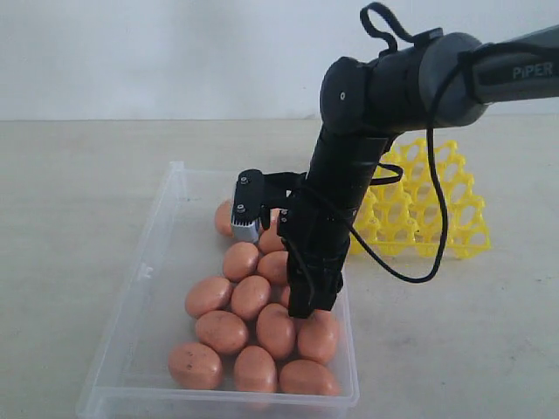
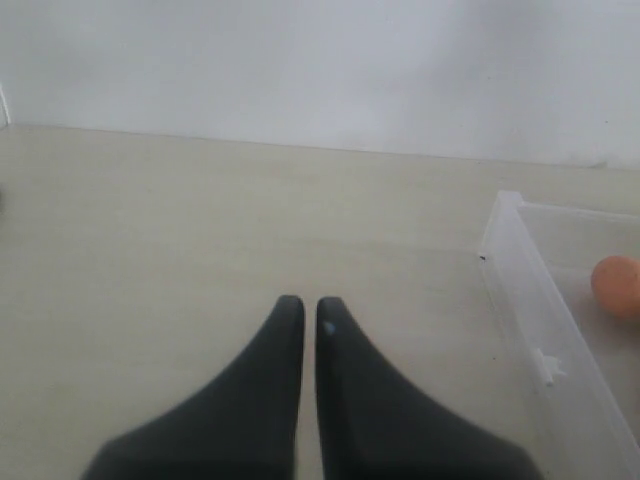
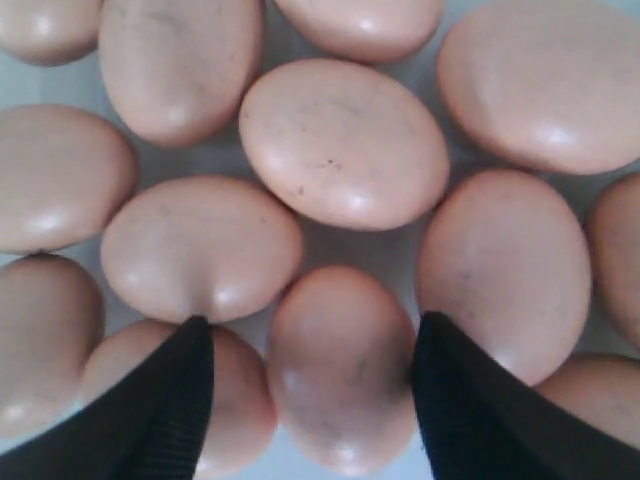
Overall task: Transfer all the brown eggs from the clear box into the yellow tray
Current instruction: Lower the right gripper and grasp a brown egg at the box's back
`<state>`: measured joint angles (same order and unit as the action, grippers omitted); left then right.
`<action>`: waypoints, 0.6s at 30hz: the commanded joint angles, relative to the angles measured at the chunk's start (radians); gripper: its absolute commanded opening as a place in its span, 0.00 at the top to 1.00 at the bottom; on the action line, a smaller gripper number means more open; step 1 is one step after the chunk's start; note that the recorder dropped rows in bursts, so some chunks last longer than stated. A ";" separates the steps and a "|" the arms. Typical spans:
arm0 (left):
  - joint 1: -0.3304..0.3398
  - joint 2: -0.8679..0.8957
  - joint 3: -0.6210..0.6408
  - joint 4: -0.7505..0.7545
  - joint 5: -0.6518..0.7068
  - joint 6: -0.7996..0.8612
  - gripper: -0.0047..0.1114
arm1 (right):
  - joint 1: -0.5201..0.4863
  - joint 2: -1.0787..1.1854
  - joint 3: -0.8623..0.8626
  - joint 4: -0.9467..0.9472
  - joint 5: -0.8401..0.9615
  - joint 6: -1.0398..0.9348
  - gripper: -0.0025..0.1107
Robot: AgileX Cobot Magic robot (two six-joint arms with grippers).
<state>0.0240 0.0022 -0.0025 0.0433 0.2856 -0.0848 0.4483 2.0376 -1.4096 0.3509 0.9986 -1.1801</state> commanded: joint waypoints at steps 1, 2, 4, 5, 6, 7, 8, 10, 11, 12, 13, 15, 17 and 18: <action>0.003 -0.002 0.003 -0.003 -0.008 0.002 0.92 | 0.001 0.043 0.014 -0.002 -0.030 -0.008 0.52; 0.003 -0.002 0.003 -0.003 -0.008 0.002 0.92 | 0.001 0.049 0.014 -0.002 -0.039 -0.008 0.52; 0.003 -0.002 0.003 -0.003 -0.008 0.002 0.92 | 0.001 0.062 0.014 -0.005 -0.051 -0.008 0.52; 0.003 -0.002 0.003 -0.003 -0.008 0.002 0.92 | 0.001 0.067 0.014 -0.005 -0.051 -0.008 0.52; 0.003 -0.002 0.003 -0.003 -0.009 0.002 0.92 | 0.001 0.069 0.014 -0.008 -0.054 -0.008 0.53; 0.003 -0.002 0.003 -0.003 -0.009 0.002 0.92 | 0.001 0.069 0.014 -0.015 -0.054 -0.008 0.53; 0.003 -0.002 0.003 -0.003 -0.009 0.002 0.92 | 0.001 0.069 0.014 -0.022 -0.054 -0.008 0.55; 0.003 -0.002 0.003 -0.003 -0.009 0.002 0.92 | 0.001 0.065 0.014 -0.030 -0.056 -0.004 0.64; 0.003 -0.002 0.003 -0.003 -0.009 0.002 0.92 | 0.001 0.065 0.014 -0.035 -0.056 0.003 0.71; 0.003 -0.002 0.003 -0.003 -0.009 0.002 0.92 | 0.001 0.065 0.014 -0.035 -0.056 0.012 0.79; 0.003 -0.002 0.003 -0.003 -0.009 0.002 0.92 | 0.001 0.065 0.014 -0.035 -0.056 0.022 0.84; 0.003 -0.002 0.003 -0.003 -0.009 0.002 0.92 | 0.001 0.065 0.014 -0.033 -0.054 0.051 0.98; 0.003 -0.002 0.003 -0.003 -0.009 0.002 0.92 | 0.001 0.057 0.012 -0.033 -0.049 0.097 0.98; 0.003 -0.002 0.003 -0.003 -0.009 0.002 0.92 | 0.001 0.052 0.012 -0.030 -0.049 0.120 0.98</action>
<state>0.0240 0.0022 -0.0025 0.0433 0.2856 -0.0848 0.4489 2.1056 -1.4026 0.3302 0.9421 -1.1160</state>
